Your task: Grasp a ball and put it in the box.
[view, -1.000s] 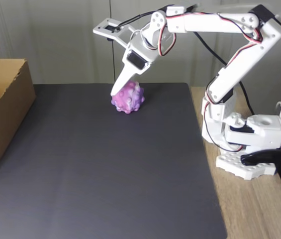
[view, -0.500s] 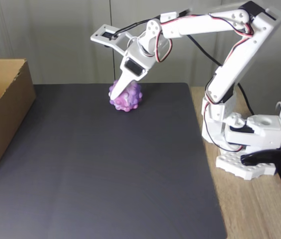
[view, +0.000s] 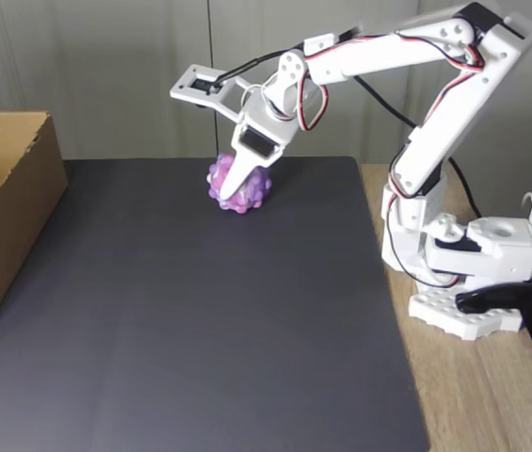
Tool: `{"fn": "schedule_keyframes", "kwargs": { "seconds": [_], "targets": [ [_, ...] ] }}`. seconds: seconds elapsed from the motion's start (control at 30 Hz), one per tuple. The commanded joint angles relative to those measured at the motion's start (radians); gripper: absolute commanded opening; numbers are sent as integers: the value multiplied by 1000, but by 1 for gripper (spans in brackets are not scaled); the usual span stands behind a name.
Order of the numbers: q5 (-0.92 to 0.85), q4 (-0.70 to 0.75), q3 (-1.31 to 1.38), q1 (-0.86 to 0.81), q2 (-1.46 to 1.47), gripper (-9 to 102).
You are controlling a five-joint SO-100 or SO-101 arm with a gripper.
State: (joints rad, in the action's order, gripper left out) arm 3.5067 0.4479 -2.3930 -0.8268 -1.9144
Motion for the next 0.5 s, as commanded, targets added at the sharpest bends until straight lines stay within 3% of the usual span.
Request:
{"fn": "schedule_keyframes", "kwargs": {
  "seconds": [0.0, 0.27, 0.47],
  "targets": [
    [11, -6, -2, 11, 9, 27],
    [34, -6, -5, 40, 11, 7],
    [20, -5, -6, 51, -25, 8]
  ]
}}
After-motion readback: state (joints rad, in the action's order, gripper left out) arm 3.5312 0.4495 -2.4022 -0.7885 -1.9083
